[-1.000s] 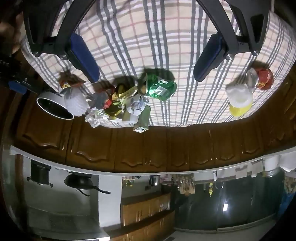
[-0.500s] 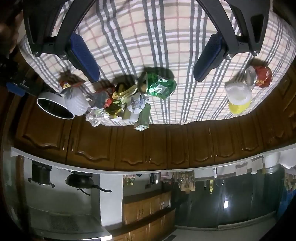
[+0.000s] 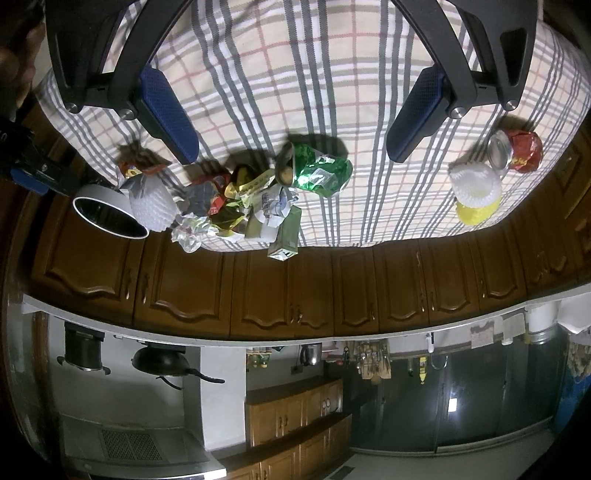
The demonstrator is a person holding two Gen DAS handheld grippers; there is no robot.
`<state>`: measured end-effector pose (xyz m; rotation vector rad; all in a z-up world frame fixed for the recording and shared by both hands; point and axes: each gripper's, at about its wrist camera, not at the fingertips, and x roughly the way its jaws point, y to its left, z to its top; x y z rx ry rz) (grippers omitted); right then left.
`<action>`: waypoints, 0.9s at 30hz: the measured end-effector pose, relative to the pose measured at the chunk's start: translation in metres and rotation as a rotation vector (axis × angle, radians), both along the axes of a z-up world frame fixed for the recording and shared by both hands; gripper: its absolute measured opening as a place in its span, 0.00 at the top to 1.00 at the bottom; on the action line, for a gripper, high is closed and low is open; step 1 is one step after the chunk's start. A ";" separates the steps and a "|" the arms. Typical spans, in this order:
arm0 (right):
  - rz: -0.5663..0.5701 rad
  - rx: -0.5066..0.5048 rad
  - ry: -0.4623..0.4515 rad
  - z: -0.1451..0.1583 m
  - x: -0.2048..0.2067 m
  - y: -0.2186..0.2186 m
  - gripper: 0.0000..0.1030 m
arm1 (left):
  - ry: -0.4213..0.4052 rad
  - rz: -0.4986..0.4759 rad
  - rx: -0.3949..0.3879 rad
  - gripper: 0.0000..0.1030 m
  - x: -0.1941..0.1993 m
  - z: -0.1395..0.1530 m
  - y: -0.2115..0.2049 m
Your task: Collect trash
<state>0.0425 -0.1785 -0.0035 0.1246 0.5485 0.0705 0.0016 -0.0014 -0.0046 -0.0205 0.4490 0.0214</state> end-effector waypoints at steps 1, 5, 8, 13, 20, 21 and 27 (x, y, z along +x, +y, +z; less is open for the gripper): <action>0.001 0.000 0.000 0.000 0.000 0.000 0.00 | 0.001 -0.001 -0.002 0.01 0.001 0.001 0.001; 0.002 0.000 0.000 -0.001 0.000 0.000 0.00 | 0.002 -0.001 -0.003 0.01 -0.001 0.001 0.000; 0.003 0.001 0.002 -0.001 0.000 0.001 0.00 | 0.004 0.000 -0.004 0.01 -0.003 0.002 -0.001; 0.004 -0.001 0.005 -0.001 -0.001 0.003 0.00 | 0.004 -0.002 -0.003 0.01 0.000 0.001 0.001; 0.004 -0.001 0.007 -0.001 -0.001 0.003 0.00 | 0.009 -0.002 -0.007 0.01 -0.003 0.000 -0.001; 0.004 -0.002 0.007 -0.001 -0.001 0.003 0.00 | 0.009 -0.002 -0.007 0.01 -0.003 0.000 -0.001; 0.005 0.000 0.006 -0.001 -0.001 0.003 0.00 | 0.011 -0.001 -0.007 0.01 -0.001 0.000 0.000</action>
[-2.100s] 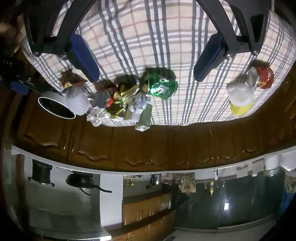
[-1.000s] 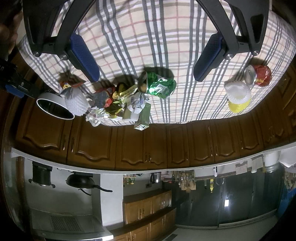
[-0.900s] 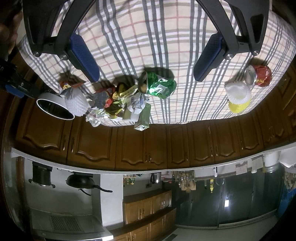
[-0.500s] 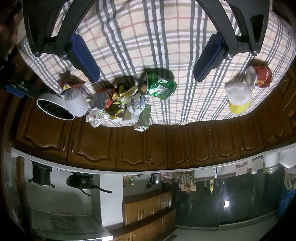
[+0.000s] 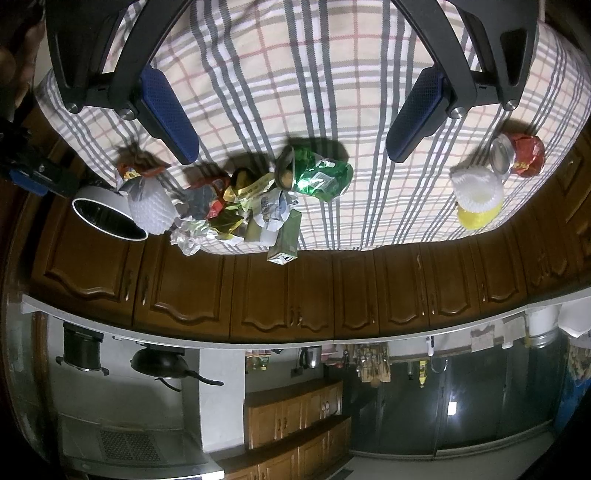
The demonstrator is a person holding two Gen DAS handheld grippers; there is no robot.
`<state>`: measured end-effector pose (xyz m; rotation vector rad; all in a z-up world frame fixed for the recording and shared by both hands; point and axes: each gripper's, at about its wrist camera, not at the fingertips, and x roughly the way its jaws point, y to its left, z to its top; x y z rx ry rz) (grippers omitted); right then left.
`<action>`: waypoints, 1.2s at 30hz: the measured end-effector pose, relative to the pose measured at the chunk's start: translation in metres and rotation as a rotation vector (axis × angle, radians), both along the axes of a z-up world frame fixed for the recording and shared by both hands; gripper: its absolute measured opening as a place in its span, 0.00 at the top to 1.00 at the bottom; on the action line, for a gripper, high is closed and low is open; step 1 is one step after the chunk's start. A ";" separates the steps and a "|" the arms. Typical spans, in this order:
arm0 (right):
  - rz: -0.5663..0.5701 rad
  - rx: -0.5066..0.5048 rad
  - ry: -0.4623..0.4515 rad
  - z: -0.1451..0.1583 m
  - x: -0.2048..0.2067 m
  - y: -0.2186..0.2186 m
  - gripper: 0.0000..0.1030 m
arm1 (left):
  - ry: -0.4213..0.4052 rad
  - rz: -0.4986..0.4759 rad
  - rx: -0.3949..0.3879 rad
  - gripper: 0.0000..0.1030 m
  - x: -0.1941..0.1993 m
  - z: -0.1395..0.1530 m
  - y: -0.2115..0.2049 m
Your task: Collect trash
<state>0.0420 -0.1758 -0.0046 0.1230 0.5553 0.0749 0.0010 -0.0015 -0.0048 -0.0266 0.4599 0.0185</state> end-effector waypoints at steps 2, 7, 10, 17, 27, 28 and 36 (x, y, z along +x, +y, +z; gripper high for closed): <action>0.000 -0.001 0.000 0.000 0.000 0.000 0.00 | 0.001 0.001 0.000 0.01 -0.001 0.000 -0.001; 0.000 0.001 0.000 0.000 0.000 0.000 0.00 | 0.005 0.000 -0.006 0.01 0.002 -0.002 0.002; 0.001 0.000 0.000 0.000 0.000 0.000 0.00 | 0.005 0.000 -0.004 0.01 0.004 -0.003 0.004; 0.002 0.007 0.011 -0.001 0.002 0.000 0.00 | 0.020 -0.004 -0.004 0.01 0.009 -0.005 0.006; -0.003 0.021 0.067 -0.012 0.020 -0.006 0.01 | 0.057 0.001 0.011 0.06 0.044 -0.007 0.017; -0.004 0.022 0.073 -0.014 0.023 -0.007 0.01 | 0.061 -0.001 0.018 0.07 0.048 -0.008 0.017; -0.010 0.048 0.160 -0.034 0.051 -0.016 0.14 | 0.126 -0.017 0.074 0.12 0.095 -0.018 0.020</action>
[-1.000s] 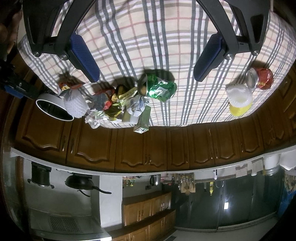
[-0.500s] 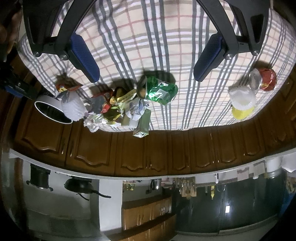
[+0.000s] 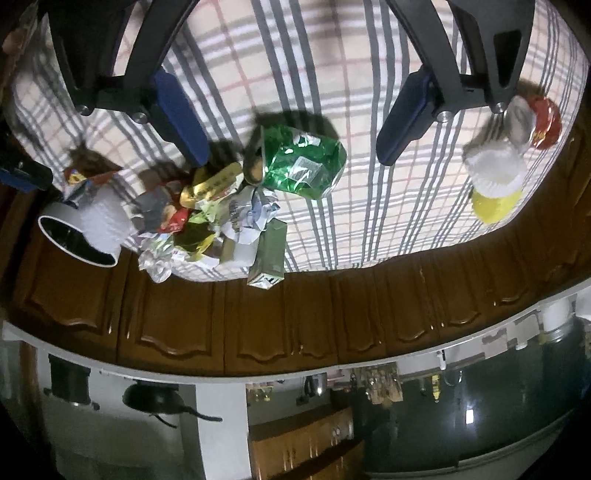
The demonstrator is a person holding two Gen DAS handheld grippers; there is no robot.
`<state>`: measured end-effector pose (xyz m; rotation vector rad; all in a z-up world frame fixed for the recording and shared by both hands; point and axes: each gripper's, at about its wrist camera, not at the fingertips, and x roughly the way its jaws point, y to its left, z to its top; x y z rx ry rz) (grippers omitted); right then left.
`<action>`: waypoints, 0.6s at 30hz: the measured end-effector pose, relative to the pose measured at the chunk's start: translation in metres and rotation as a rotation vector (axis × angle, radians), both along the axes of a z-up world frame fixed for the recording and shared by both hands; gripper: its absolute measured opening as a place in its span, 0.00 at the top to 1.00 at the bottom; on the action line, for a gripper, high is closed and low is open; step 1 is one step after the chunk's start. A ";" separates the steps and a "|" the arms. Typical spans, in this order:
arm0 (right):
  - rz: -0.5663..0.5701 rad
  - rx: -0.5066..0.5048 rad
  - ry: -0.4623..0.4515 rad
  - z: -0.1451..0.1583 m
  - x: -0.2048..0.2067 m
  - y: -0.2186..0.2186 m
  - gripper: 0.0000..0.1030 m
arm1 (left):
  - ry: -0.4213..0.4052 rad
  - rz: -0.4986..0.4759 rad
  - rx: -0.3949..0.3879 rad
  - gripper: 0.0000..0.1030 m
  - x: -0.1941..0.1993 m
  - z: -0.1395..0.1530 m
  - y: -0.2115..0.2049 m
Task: Collect trash
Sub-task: 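Grasp the green crumpled wrapper with the left tool while the right tool grasps the white foam net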
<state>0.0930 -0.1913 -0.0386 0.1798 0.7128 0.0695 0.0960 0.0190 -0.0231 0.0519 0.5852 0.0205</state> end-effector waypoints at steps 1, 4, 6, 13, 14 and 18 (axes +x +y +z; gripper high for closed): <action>-0.002 0.003 0.009 -0.002 0.003 -0.001 0.17 | 0.005 -0.004 0.006 0.13 0.005 -0.001 0.000; -0.011 0.017 0.038 -0.010 0.012 -0.005 0.23 | 0.025 -0.018 0.025 0.17 0.017 -0.005 -0.001; -0.021 0.027 0.054 -0.014 0.018 -0.009 0.28 | 0.038 -0.028 0.034 0.20 0.025 -0.009 -0.001; -0.040 0.101 0.127 -0.032 0.036 -0.023 0.55 | 0.099 -0.052 0.048 0.45 0.049 -0.022 0.003; -0.039 0.108 0.139 -0.034 0.037 -0.024 0.68 | 0.113 -0.057 0.048 0.59 0.053 -0.025 0.003; -0.029 0.129 0.161 -0.042 0.037 -0.024 0.96 | 0.147 -0.085 0.021 0.87 0.057 -0.033 0.003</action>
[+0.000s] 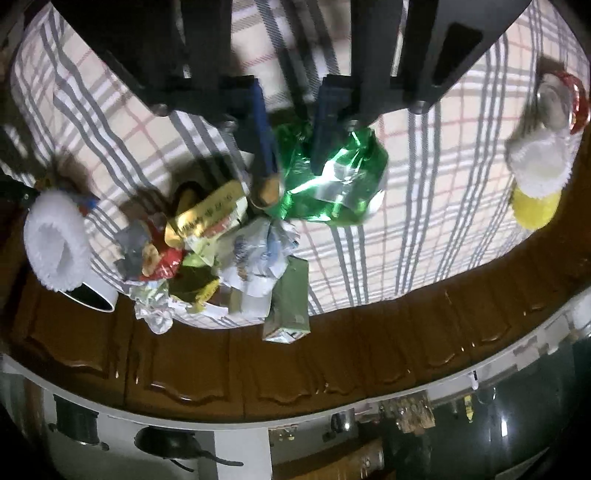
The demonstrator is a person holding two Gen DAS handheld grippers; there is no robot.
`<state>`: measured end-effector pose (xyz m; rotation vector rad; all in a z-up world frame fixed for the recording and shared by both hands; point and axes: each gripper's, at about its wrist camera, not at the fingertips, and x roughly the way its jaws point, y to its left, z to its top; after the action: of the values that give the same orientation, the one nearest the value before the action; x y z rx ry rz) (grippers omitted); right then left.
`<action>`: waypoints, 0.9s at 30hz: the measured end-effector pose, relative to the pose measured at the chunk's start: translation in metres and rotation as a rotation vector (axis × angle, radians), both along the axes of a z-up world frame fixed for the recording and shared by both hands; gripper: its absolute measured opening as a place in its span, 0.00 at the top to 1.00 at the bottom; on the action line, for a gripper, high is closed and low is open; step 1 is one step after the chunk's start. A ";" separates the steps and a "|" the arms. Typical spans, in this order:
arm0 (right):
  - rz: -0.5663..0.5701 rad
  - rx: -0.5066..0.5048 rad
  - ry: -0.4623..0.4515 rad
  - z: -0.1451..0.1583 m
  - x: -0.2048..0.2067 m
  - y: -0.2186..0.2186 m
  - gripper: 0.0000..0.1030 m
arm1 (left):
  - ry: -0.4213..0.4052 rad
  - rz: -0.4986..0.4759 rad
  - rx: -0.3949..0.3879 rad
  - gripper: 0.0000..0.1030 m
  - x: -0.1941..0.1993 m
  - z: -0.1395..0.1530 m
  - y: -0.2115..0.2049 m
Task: Collect trash
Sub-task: 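Grasp the green crumpled wrapper with the left tool while the right tool grasps the white foam net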
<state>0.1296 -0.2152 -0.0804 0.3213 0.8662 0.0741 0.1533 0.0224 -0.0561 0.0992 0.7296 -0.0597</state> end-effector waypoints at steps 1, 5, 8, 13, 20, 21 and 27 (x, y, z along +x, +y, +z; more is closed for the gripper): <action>0.006 -0.007 -0.008 0.001 -0.003 0.001 0.97 | -0.005 -0.001 0.007 0.88 -0.001 0.000 -0.001; 0.030 -0.014 -0.033 0.008 -0.012 0.005 0.98 | -0.032 -0.013 -0.005 0.89 -0.012 0.004 -0.002; 0.038 -0.019 -0.060 0.016 -0.018 0.007 0.98 | -0.051 -0.018 -0.040 0.90 -0.022 0.011 -0.002; 0.026 -0.095 -0.113 0.033 -0.021 0.010 0.98 | -0.084 -0.038 -0.081 0.90 -0.038 0.027 -0.006; 0.031 -0.150 -0.092 0.030 -0.012 0.008 0.98 | -0.115 -0.072 -0.126 1.00 -0.050 0.050 -0.014; 0.033 -0.131 -0.080 0.028 -0.010 0.005 0.98 | -0.114 -0.073 -0.137 1.00 -0.051 0.052 -0.013; 0.024 -0.122 -0.040 0.023 -0.008 -0.004 0.95 | -0.102 -0.075 -0.127 1.00 -0.047 0.053 -0.013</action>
<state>0.1212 -0.2188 -0.0572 0.1950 0.8309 0.0496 0.1068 0.0091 -0.0026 0.0081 0.6182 -0.1717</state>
